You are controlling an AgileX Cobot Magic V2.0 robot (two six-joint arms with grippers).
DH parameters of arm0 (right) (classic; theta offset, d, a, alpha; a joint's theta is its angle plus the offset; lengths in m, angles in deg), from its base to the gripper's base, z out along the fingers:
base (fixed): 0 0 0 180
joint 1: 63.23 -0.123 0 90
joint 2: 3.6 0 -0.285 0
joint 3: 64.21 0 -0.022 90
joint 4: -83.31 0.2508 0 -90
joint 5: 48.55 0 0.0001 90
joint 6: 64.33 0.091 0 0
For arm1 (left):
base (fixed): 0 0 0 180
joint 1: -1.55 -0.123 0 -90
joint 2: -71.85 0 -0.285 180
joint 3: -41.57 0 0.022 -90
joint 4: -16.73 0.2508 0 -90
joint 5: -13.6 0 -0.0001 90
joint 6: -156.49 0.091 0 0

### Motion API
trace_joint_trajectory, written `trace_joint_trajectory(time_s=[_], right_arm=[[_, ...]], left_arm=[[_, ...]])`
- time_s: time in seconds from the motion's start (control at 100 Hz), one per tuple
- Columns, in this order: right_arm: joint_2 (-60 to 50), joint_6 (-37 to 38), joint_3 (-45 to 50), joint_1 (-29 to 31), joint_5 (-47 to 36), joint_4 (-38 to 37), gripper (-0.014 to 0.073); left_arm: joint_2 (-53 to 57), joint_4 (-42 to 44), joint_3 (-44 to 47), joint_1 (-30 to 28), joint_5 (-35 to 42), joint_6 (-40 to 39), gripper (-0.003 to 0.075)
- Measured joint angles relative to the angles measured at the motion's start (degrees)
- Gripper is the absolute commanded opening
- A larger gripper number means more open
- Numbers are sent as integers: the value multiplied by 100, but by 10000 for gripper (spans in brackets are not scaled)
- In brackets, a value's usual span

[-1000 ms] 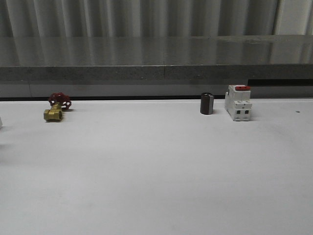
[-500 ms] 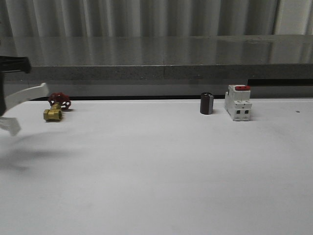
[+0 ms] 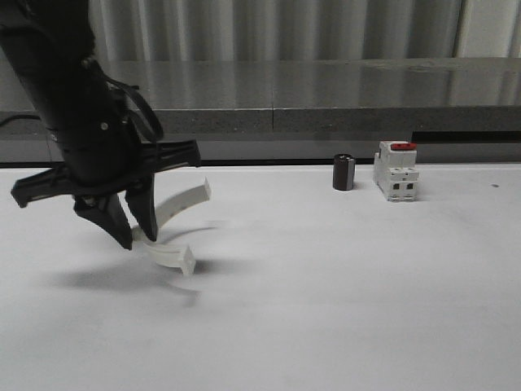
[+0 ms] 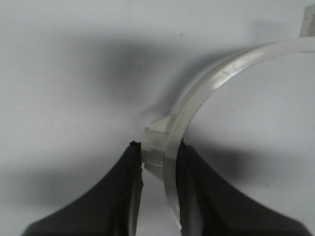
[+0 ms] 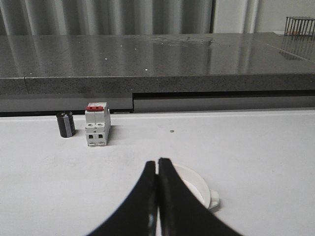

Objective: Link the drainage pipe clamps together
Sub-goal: 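Grasp the clamp half's end tab with the left gripper and lift it, then set the clamp half down mid-table, open the left gripper, withdraw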

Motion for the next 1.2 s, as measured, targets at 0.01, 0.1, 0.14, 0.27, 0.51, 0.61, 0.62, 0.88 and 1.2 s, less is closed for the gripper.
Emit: trace_joint_trajectory(time_s=[0.01, 0.1, 0.14, 0.27, 0.51, 0.61, 0.62, 0.88, 1.2], right_arm=[[0, 0, 0, 0, 0, 0, -67], [0, 0, 0, 0, 0, 0, -67], [0, 0, 0, 0, 0, 0, -67], [0, 0, 0, 0, 0, 0, -67], [0, 0, 0, 0, 0, 0, -67], [0, 0, 0, 0, 0, 0, -67], [0, 0, 0, 0, 0, 0, -67], [0, 0, 0, 0, 0, 0, -67], [0, 0, 0, 0, 0, 0, -67]], left_arm=[[-12, -27, 0, 1, 11, 0, 148], [-103, -119, 0, 11, 79, -2, 271], [-115, -121, 0, 11, 80, -2, 353], [-104, -134, -61, 11, 19, -2, 496], [473, -58, -124, -17, -443, 584, 228], [890, -4, -98, -134, -702, 913, -1], [956, 7, -96, -145, -701, 931, -17], [2176, 34, 406, -662, -726, 1742, -20], [3893, 57, 1485, -1920, -750, 2299, -20]])
